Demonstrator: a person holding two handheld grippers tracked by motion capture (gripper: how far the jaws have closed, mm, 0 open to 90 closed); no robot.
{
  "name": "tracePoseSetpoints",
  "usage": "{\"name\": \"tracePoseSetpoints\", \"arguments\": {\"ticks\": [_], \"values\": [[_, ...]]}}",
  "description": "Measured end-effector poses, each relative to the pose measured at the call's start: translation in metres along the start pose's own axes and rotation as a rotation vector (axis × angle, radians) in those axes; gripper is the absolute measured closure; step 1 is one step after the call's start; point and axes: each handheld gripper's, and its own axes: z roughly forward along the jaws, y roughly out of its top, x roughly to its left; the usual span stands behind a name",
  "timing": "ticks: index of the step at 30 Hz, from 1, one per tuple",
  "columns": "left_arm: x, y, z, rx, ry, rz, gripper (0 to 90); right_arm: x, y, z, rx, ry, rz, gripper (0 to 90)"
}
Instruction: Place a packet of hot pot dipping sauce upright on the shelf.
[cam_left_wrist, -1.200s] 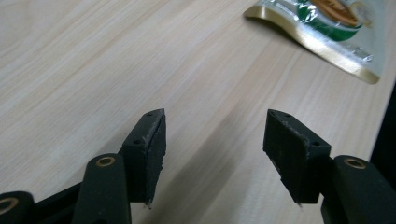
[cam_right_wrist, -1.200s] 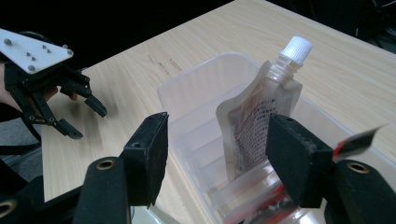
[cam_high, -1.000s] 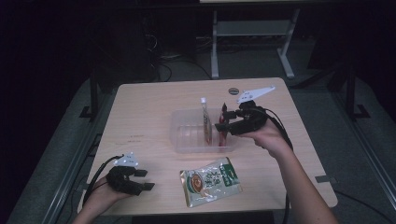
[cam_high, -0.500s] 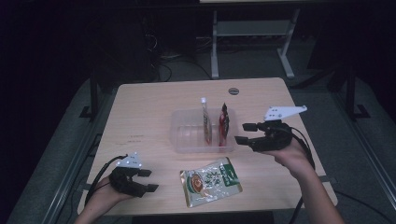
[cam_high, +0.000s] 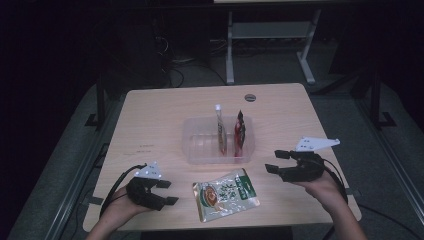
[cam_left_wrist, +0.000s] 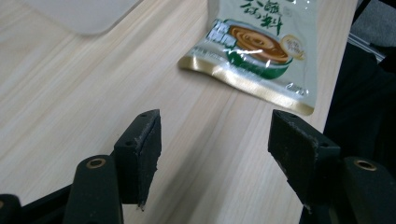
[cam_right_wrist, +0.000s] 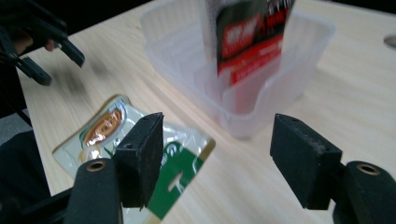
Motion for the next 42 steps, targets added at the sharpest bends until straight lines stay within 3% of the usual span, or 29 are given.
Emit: {"name": "tracePoseSetpoints", "arguments": {"ticks": [2,3,8,11,15,18,22,23,24,27,30,34,35,39,42], "values": [[-0.002,0.006,0.003,-0.001,-0.008,0.018,34.4,0.0,-0.004,0.0,0.003,-0.005,0.008,32.4],[-0.004,0.012,0.007,0.003,-0.015,0.031,34.4,0.0,-0.011,0.001,0.006,-0.032,0.013,32.1],[-0.009,0.026,0.017,0.008,-0.039,0.051,34.4,0.002,-0.024,0.003,0.037,-0.046,0.015,30.6],[-0.015,0.037,0.027,-0.009,-0.051,0.073,36.2,0.007,-0.034,0.006,0.068,-0.107,-0.01,30.4],[-0.02,0.045,0.033,-0.02,-0.069,0.088,43.0,0.01,-0.041,0.006,0.058,-0.076,0.016,29.8],[-0.024,0.054,0.043,-0.034,-0.106,0.093,53.7,0.013,-0.05,0.008,0.088,-0.07,0.031,28.2],[-0.028,0.057,0.054,-0.026,-0.128,0.118,72.8,0.014,-0.05,0.011,0.099,-0.075,0.012,27.6],[-0.031,0.056,0.059,-0.022,-0.126,0.131,72.8,0.015,-0.05,0.011,0.102,-0.072,0.015,27.4],[-0.034,0.056,0.065,-0.002,-0.13,0.151,82.3,0.015,-0.049,0.014,0.111,-0.066,-0.002,26.9],[-0.036,0.055,0.07,0.011,-0.137,0.156,89.4,0.014,-0.05,0.016,0.119,-0.067,-0.006,26.9],[-0.04,0.052,0.076,0.038,-0.168,0.168,89.5,0.015,-0.05,0.017,0.123,-0.063,-0.016,26.8],[-0.044,0.048,0.083,0.076,-0.162,0.181,89.5,0.015,-0.05,0.018,0.125,-0.062,-0.015,26.7],[-0.043,0.047,0.086,0.104,-0.141,0.191,89.5,0.014,-0.05,0.018,0.127,-0.062,-0.015,26.8],[-0.04,0.046,0.087,0.117,-0.1,0.195,89.6,0.014,-0.05,0.017,0.122,-0.061,-0.015,26.8],[-0.029,0.046,0.084,0.121,-0.047,0.178,89.6,0.013,-0.05,0.017,0.117,-0.056,-0.009,26.7]]}}
